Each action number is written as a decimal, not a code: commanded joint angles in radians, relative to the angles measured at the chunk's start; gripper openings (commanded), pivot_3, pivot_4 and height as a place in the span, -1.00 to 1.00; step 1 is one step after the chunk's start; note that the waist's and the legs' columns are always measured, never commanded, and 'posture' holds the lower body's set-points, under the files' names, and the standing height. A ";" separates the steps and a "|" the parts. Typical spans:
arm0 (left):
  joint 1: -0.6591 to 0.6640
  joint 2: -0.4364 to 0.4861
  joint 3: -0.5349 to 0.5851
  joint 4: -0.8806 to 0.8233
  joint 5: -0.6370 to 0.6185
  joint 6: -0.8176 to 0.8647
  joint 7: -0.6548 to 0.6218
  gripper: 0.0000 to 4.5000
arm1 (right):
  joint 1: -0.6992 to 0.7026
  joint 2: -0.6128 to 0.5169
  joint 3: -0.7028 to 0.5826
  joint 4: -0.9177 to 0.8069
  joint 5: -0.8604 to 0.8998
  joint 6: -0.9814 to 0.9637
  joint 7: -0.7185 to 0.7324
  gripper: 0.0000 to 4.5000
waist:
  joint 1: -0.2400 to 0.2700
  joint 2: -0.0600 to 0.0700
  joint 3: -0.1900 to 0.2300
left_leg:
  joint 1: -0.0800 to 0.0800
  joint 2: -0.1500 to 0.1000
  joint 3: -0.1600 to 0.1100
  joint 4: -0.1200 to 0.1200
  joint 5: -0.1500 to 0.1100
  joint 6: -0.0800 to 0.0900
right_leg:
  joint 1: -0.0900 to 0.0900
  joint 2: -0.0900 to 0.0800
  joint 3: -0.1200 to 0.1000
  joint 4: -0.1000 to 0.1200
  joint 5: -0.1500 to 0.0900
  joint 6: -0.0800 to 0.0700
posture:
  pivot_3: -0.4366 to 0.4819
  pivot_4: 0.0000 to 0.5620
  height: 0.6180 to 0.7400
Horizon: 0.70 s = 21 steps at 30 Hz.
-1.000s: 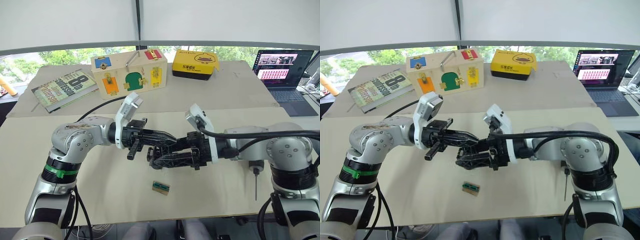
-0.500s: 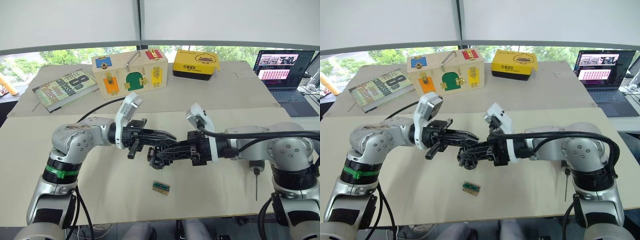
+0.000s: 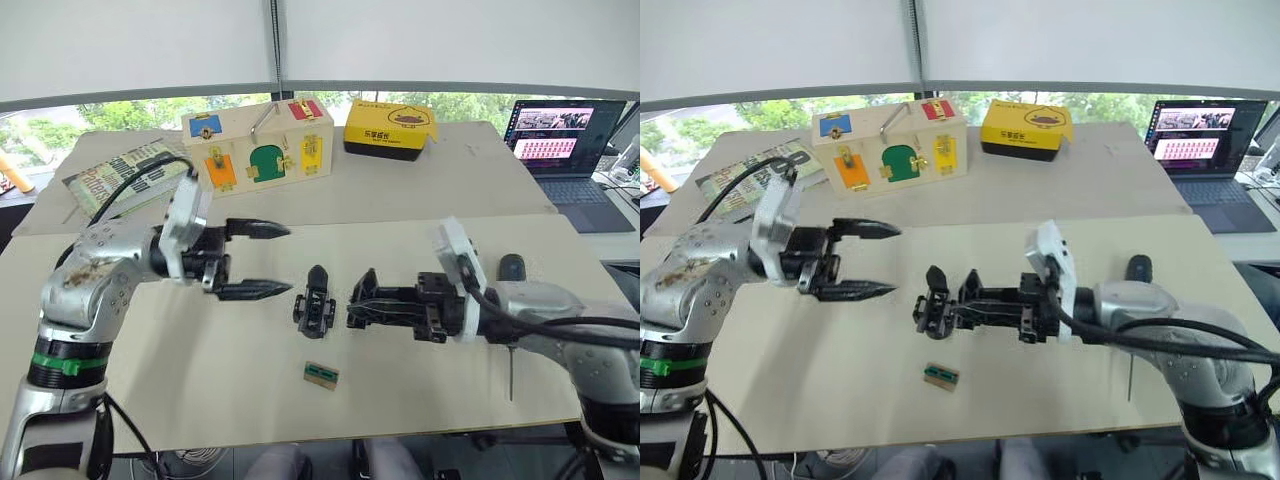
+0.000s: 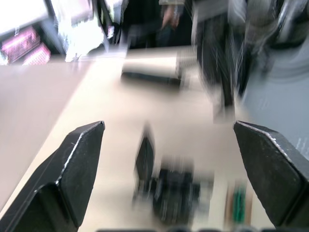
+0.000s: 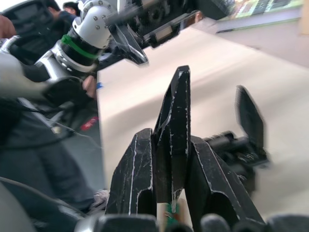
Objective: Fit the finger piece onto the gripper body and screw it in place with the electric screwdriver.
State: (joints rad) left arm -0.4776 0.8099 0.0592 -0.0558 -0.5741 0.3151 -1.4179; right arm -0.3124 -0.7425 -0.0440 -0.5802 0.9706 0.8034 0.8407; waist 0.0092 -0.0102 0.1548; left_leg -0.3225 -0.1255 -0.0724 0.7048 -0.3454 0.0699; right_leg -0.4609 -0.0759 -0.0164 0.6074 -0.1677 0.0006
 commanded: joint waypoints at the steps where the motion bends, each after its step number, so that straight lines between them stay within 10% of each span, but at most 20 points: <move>1: 0.030 0.021 0.048 0.079 0.042 -0.114 -0.031 1.00 | 0.038 -0.001 0.008 -0.022 -0.119 -0.170 0.101 -0.81 | 0.000 0.000 0.000 | 0.000 0.000 0.000 0.000 0.000 0.000 | 0.000 0.000 0.000 0.000 0.000 0.000 | -0.05 -0.47 1.00; 8: 0.119 0.026 -0.025 0.222 0.117 -0.130 -0.078 1.00 | 0.085 0.053 0.035 0.073 -0.269 -0.360 0.174 -0.81 | 0.002 0.000 0.000 | 0.000 0.000 0.000 0.000 0.000 0.001 | 0.001 0.000 -0.001 0.000 0.000 0.000 | -0.05 -0.47 1.00; 21: -0.004 -0.277 -0.215 0.530 0.339 -0.474 -0.015 1.00 | 0.094 0.111 0.074 0.111 -0.340 -0.448 0.225 -0.81 | 0.000 -0.001 0.000 | -0.001 0.000 0.000 0.002 0.000 0.003 | 0.000 -0.001 0.000 0.001 0.000 0.000 | -0.05 -0.47 1.00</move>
State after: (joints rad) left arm -0.4617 0.5421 -0.1516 0.4657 -0.2353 -0.1350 -1.4304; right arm -0.2102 -0.6355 0.0323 -0.4429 0.6280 0.3776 1.0629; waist 0.0096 -0.0109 0.1552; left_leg -0.3235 -0.1255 -0.0729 0.7072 -0.3456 0.0725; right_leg -0.4607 -0.0766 -0.0166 0.6084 -0.1675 0.0008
